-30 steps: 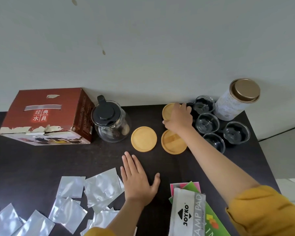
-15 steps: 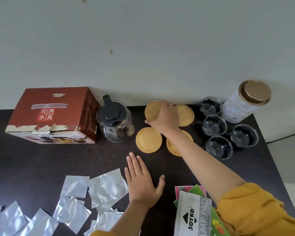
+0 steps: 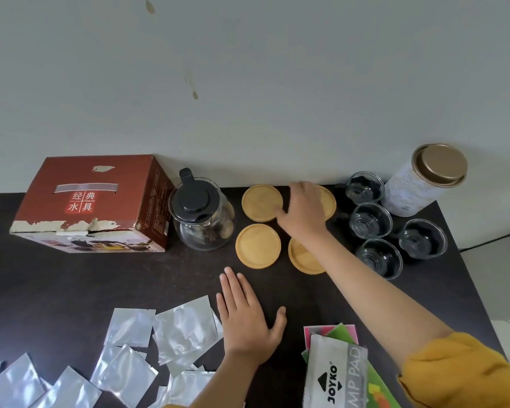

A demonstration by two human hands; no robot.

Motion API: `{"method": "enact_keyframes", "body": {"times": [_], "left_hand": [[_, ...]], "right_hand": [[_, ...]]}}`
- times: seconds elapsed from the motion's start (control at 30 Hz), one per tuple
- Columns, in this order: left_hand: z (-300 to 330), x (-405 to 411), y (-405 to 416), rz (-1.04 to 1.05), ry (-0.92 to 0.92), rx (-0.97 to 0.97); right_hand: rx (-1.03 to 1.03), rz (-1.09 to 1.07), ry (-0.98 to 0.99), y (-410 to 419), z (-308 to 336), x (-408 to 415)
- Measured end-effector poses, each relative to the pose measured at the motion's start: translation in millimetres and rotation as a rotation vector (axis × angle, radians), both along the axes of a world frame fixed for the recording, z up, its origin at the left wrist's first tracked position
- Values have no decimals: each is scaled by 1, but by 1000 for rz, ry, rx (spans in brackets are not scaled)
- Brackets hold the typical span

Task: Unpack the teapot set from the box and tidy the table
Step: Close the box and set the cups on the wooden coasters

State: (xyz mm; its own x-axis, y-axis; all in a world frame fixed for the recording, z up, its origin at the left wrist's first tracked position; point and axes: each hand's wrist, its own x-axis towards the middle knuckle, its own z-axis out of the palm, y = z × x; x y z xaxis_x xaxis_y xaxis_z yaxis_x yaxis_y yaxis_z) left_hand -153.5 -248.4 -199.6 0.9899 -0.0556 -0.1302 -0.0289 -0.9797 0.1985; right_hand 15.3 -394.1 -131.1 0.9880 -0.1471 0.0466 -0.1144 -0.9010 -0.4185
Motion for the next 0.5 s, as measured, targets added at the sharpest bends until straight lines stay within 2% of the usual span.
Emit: {"method": "enact_keyframes", "body": {"times": [0.13,0.23,0.37,0.5], "left_hand": [[1,-1,0,12,0,-12],[2,-1,0,17,-1,-21],[1,-2,-1,14,2,-7],[1,-2,-1,4,10,-6]], "right_hand": [[-108,-127,17,-51,21,-7],[-208,-249,106,-86,33,-3],[-189,-350,325,-111,33,8],[-188,-387,380,-118,31,15]]}}
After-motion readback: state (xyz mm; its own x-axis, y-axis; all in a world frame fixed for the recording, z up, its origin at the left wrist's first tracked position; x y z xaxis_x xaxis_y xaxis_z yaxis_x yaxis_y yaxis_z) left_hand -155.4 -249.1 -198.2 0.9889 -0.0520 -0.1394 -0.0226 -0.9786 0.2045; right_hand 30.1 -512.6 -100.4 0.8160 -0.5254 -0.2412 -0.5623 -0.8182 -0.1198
